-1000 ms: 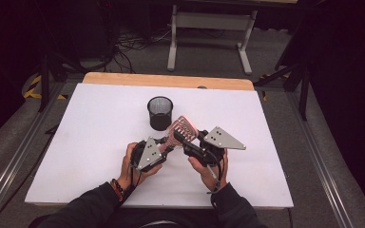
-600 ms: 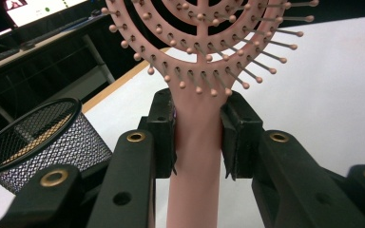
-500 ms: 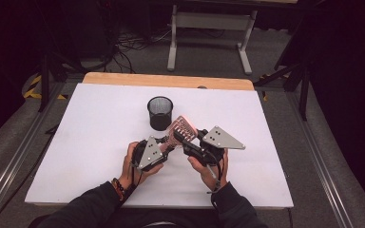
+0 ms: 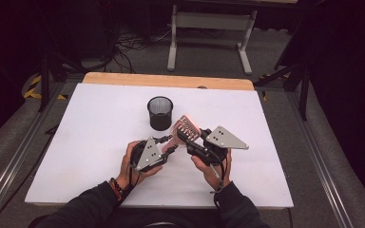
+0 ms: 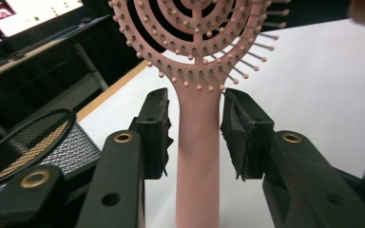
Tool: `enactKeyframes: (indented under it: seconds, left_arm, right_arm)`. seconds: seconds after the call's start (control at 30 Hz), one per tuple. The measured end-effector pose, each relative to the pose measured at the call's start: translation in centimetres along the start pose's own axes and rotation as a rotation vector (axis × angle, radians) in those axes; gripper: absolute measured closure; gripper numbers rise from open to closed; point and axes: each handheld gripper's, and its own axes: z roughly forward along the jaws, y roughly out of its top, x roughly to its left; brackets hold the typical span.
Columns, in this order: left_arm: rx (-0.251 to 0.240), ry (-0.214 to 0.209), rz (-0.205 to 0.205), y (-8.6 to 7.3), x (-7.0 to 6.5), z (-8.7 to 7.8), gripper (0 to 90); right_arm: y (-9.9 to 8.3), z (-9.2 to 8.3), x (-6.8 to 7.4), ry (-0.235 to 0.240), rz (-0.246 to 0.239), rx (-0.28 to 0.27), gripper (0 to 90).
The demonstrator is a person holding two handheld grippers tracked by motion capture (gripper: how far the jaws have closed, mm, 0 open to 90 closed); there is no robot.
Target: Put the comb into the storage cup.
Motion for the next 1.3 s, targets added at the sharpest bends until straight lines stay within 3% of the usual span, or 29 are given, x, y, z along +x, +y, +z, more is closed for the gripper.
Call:
enactKeyframes:
  seconds: [0.3, 0.53, 0.7, 0.77, 0.9, 1.1, 1.13, 1.3]
  left_arm:
    - [-0.009, -0.045, 0.009, -0.1, 0.5, -0.6, 47.9]
    - [-0.017, -0.085, -0.027, -0.2, 1.2, -1.2, 27.7]
    - [0.011, -0.098, -0.026, -0.3, 1.6, -1.6, 13.1]
    - [-0.002, -0.129, -0.06, -0.5, 2.0, -2.0, 10.1]
    - [0.006, -0.144, -0.054, -0.9, 2.3, -2.3, 6.8]
    - [0.039, -0.152, -0.007, -1.5, 2.2, -3.0, 4.7]
    - [0.043, -0.165, -0.016, -1.6, 2.3, -3.2, 3.8]
    - [0.038, -0.135, -0.029, -2.1, 3.2, -4.7, 3.2]
  right_arm:
    - [0.1, -0.6, -0.5, -0.018, -0.02, -0.004, 62.9]
    - [0.2, -1.2, -1.1, -0.025, -0.02, -0.006, 62.9]
    - [0.4, -1.6, -1.4, -0.038, -0.027, -0.011, 62.9]
    - [0.6, -2.0, -1.7, -0.027, -0.01, -0.015, 62.9]
    - [0.8, -2.4, -2.1, -0.035, -0.009, -0.01, 62.9]
    - [0.6, -2.6, -2.4, -0.05, -0.038, 0.012, 62.9]
    - [0.6, -2.6, -2.3, -0.05, -0.039, 0.013, 62.9]
    - [0.9, -3.0, -2.4, -0.053, -0.051, 0.006, 62.9]
